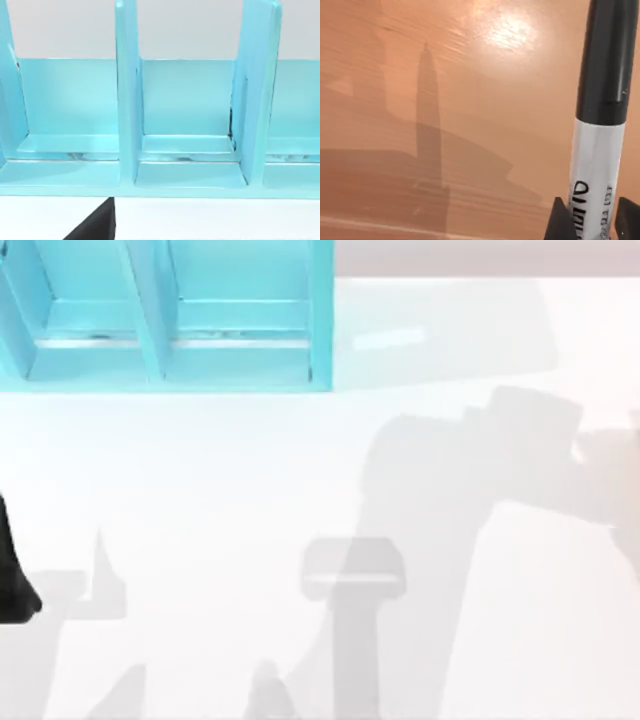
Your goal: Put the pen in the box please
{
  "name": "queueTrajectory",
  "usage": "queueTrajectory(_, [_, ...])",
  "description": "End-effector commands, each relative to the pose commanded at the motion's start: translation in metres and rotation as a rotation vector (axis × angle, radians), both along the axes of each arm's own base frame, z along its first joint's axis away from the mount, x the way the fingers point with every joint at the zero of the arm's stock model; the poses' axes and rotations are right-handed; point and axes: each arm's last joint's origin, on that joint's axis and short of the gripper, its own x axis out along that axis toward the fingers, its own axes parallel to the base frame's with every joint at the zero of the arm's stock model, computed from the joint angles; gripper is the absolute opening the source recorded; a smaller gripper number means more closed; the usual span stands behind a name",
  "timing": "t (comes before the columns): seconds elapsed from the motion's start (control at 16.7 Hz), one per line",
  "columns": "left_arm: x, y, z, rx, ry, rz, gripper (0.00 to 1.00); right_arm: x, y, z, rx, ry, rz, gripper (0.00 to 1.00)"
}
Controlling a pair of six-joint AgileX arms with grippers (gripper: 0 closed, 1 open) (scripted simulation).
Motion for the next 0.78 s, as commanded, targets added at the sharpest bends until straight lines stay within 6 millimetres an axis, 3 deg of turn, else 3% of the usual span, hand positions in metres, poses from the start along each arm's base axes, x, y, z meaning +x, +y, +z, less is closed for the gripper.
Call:
queueTrajectory(0.18, [0.000,0.000,0.000,0.000,0.000,0.000,1.00,-0.019,-0.052,0.006,-0.046,0.011,-0.270,0.00])
queueTrajectory(0.3, [0.000,0.000,0.000,0.000,0.000,0.000,1.00,-0.028,-0.071,0.009,-0.061,0.012,-0.372,0.00])
queueTrajectory(0.6, [0.000,0.000,0.000,0.000,0.000,0.000,1.00,-0.031,-0.077,0.010,-0.064,0.012,-0.403,0.00])
queueTrajectory(0.66, [0.000,0.000,0.000,0.000,0.000,0.000,1.00,0.000,-0.088,0.009,-0.095,-0.157,-0.399,0.00])
queueTrajectory(0.78, [0.000,0.000,0.000,0.000,0.000,0.000,1.00,0.002,-0.082,0.010,-0.097,-0.164,-0.395,0.00])
